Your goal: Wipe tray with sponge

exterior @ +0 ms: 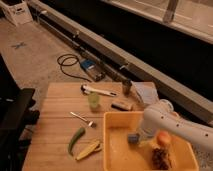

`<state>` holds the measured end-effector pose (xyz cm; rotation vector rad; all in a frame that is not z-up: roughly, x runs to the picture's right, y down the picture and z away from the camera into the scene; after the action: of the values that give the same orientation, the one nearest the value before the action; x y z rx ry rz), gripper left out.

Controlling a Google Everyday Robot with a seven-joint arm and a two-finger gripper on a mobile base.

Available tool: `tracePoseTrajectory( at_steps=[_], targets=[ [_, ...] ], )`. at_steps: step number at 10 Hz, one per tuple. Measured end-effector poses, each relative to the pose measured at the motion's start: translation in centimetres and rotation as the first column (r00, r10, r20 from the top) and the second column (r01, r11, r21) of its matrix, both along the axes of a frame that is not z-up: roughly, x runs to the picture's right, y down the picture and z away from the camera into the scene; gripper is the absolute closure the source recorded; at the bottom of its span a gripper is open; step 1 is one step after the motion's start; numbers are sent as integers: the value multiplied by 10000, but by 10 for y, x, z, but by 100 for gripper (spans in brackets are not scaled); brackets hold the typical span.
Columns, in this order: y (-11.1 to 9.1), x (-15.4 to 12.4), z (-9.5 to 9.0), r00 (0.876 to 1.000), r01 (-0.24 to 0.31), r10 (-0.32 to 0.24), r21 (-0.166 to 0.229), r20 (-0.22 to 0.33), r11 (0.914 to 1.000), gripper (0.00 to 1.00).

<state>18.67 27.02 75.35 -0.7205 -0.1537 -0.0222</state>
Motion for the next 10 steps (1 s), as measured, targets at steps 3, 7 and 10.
tracePoseTrajectory(
  at_steps=[3,7,10],
  targets=[
    [5,7,-17,9992,215,-217,-55,-321,9998,100],
    [-7,24,-7,9983,46,-53,-128,-588,9999,100],
    [-19,17,6,9987,143,-147,-92,-480,9999,100]
  ],
)
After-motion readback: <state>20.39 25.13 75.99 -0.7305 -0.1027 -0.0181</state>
